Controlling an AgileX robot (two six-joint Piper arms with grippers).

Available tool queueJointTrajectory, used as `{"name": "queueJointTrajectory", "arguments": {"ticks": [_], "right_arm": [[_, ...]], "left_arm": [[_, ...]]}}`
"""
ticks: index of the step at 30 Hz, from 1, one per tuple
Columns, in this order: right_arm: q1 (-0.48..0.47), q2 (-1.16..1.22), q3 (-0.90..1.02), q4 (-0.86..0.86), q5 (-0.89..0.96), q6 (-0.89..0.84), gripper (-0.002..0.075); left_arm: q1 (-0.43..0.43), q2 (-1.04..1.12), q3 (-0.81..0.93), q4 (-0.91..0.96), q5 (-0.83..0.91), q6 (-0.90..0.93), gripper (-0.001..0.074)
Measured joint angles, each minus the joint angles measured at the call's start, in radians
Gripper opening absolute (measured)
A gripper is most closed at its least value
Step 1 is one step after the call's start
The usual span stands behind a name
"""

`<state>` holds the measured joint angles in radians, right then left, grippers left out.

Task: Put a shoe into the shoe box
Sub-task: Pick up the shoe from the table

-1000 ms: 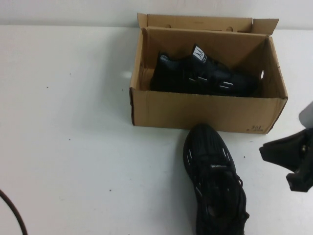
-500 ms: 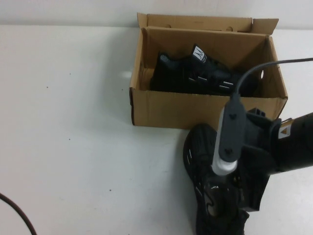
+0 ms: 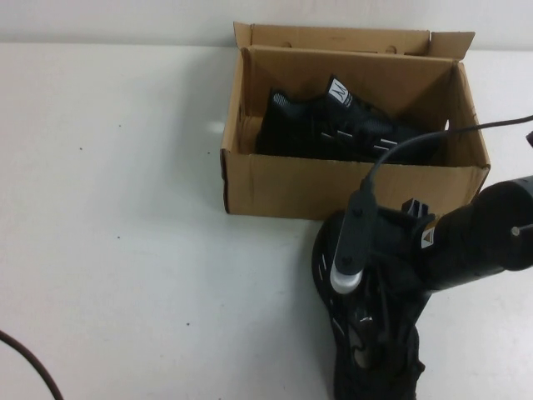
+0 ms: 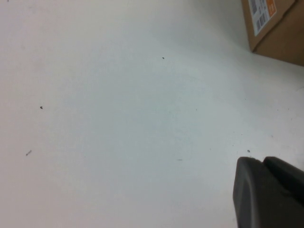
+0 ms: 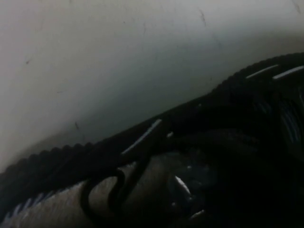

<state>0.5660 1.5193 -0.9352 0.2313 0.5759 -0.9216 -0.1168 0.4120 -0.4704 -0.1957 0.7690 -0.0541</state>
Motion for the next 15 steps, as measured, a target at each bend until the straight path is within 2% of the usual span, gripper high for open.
{"name": "queueJointTrajectory", "arguments": {"ticks": [2,5,10,15], "right_arm": [[0.000,0.004,-0.002,0.000,-0.004,0.006,0.0091],[0.000,0.000,-0.004,-0.002,-0.004,0.020,0.0015],[0.000,-0.050,-0.044,-0.009,0.036,0.013,-0.0004],[0.000,-0.137,-0.132,-0.003,0.156,-0.106,-0.0006]], "left_arm": [[0.000,0.000,0.000,0.000,0.006,0.000,-0.0004],[0.000,0.000,0.000,-0.007,0.019,0.000,-0.0004],[0.000,0.000,0.000,-0.086,0.042,0.015,-0.0004],[0.000,0.000,0.000,-0.249,0.062,0.151,-0.0004]]}}
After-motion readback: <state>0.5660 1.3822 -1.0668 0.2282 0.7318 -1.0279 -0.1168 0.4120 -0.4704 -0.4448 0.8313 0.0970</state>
